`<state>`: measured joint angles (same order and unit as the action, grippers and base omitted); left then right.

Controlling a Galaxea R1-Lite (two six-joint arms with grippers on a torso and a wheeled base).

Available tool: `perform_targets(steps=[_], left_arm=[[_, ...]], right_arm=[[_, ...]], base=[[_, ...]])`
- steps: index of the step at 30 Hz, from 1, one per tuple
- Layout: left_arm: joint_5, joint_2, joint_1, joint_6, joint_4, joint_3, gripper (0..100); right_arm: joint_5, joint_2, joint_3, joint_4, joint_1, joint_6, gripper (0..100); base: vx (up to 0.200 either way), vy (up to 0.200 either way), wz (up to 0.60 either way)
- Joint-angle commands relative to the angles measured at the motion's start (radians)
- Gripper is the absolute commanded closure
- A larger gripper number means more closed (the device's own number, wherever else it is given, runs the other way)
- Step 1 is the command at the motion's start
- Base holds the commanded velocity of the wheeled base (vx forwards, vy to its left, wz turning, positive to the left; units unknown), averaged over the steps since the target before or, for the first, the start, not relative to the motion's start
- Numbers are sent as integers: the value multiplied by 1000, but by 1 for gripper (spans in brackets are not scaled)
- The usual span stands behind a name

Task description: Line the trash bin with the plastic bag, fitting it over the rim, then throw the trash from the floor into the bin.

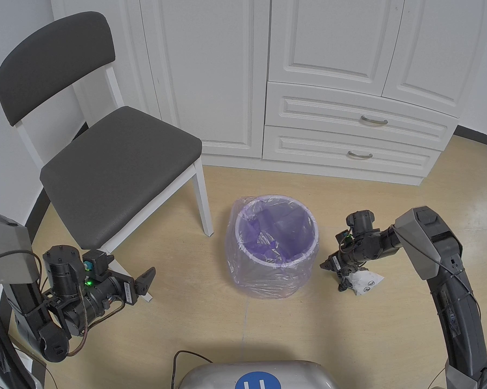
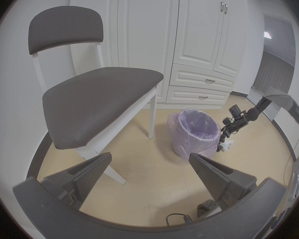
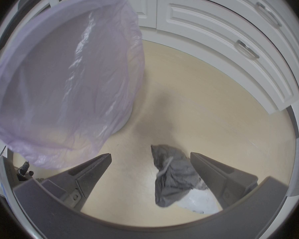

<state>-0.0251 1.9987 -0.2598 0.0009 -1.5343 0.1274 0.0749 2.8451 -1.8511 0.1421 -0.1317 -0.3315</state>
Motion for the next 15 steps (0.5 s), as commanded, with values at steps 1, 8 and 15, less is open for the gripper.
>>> perform_targets(steps=[1, 8, 15], left_arm=[[-88, 91, -107, -32, 0, 46, 0], [-90, 226, -127, -65, 2, 230, 0], [-79, 393, -127, -53, 60, 460, 0]], right_arm=[[-6, -250, 365, 201, 21, 14, 0], [-18, -362, 721, 591, 21, 141, 0], [-55, -426, 834, 743, 3, 193, 0]], base=[[0, 0, 0], [0, 0, 0], [0, 0, 0]])
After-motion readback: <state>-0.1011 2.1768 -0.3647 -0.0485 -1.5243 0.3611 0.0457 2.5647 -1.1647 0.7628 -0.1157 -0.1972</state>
